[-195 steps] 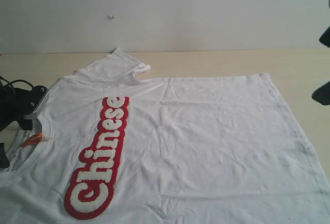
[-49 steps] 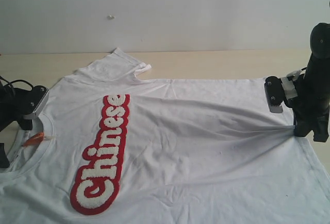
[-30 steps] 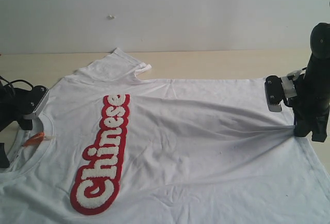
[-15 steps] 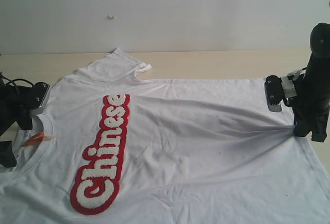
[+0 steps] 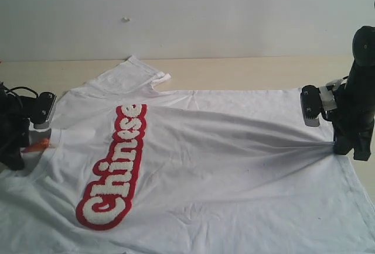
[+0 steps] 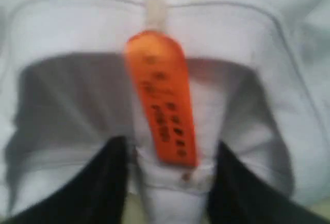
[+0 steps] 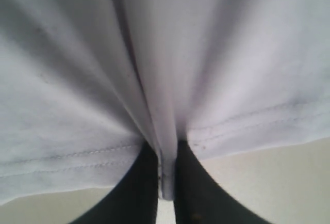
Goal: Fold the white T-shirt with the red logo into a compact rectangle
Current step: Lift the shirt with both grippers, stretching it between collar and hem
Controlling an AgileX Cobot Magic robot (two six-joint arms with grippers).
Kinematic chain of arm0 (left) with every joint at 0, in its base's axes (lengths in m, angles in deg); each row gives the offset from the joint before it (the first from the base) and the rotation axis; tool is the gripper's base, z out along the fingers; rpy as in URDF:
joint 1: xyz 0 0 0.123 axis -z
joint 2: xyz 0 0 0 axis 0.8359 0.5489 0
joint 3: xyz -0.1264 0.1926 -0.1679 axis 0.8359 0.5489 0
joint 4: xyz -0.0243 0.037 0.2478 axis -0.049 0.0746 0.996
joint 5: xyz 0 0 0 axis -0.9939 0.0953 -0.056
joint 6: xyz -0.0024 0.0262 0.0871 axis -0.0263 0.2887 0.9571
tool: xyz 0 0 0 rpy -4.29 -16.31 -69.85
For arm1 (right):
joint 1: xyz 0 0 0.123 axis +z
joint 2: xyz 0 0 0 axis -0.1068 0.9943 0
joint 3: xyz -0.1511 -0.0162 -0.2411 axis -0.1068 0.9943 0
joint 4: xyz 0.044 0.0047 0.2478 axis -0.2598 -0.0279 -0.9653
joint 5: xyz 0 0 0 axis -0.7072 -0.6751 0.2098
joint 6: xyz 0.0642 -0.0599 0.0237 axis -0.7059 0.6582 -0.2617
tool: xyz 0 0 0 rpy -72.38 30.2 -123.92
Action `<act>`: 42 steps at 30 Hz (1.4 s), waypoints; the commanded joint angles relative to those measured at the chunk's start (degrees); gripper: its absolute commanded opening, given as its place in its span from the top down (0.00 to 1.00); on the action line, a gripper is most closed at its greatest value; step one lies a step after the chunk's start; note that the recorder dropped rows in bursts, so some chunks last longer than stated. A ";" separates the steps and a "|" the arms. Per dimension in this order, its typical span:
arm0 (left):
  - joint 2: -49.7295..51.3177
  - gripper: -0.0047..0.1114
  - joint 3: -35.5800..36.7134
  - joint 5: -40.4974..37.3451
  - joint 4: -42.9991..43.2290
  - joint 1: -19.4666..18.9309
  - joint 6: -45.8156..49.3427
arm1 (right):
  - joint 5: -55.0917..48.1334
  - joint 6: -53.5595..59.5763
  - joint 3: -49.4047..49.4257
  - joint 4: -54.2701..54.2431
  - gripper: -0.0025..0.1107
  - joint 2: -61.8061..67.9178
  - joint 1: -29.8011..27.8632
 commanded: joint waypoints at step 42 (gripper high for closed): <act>-47.22 0.96 1.25 11.32 0.86 -7.21 -26.24 | -9.05 -0.50 0.46 -14.07 0.98 -44.04 -0.05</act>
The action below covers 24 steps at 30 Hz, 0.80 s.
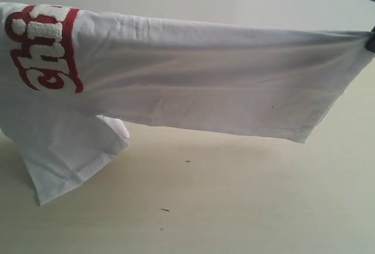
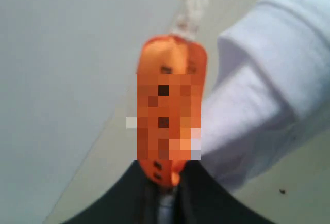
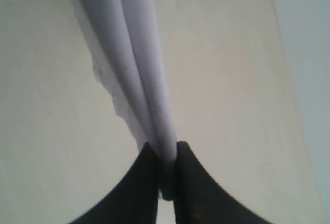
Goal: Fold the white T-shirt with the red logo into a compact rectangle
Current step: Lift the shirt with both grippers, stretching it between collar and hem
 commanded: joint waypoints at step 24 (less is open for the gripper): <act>-5.92 0.96 0.46 -8.07 -10.91 5.80 6.61 | -0.43 -16.72 -0.23 -7.84 0.98 -6.50 -0.24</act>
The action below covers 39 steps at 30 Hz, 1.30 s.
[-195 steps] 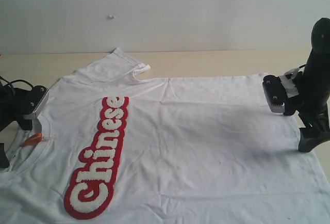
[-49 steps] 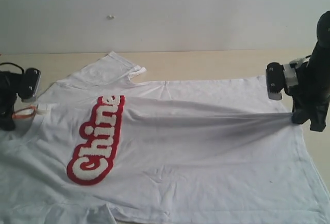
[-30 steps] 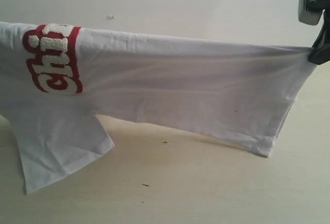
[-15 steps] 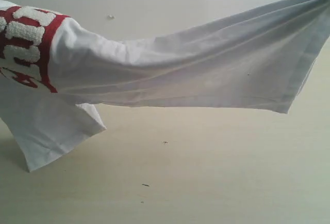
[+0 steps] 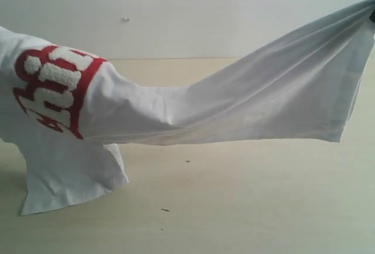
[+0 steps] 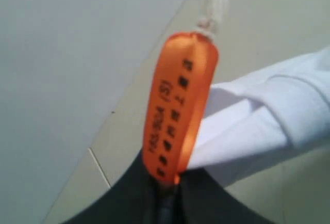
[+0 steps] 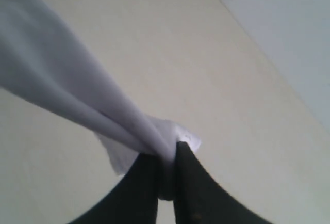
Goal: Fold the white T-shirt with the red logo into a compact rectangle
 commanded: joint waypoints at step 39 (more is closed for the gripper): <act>11.95 0.96 -5.11 -22.44 1.03 4.81 -3.16 | -6.95 -30.92 -2.49 9.72 0.98 14.42 5.35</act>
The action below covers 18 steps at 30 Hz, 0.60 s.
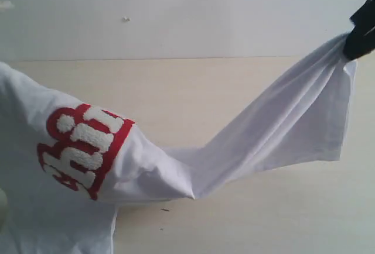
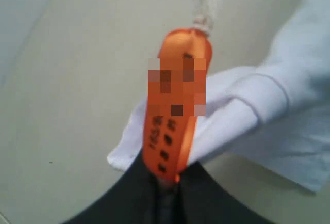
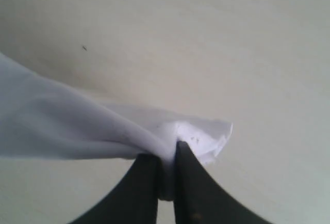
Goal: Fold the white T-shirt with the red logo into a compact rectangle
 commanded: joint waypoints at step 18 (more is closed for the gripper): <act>31.14 0.96 0.01 40.91 8.60 -9.55 1.30 | 19.60 6.52 -13.32 7.91 0.98 33.37 -5.11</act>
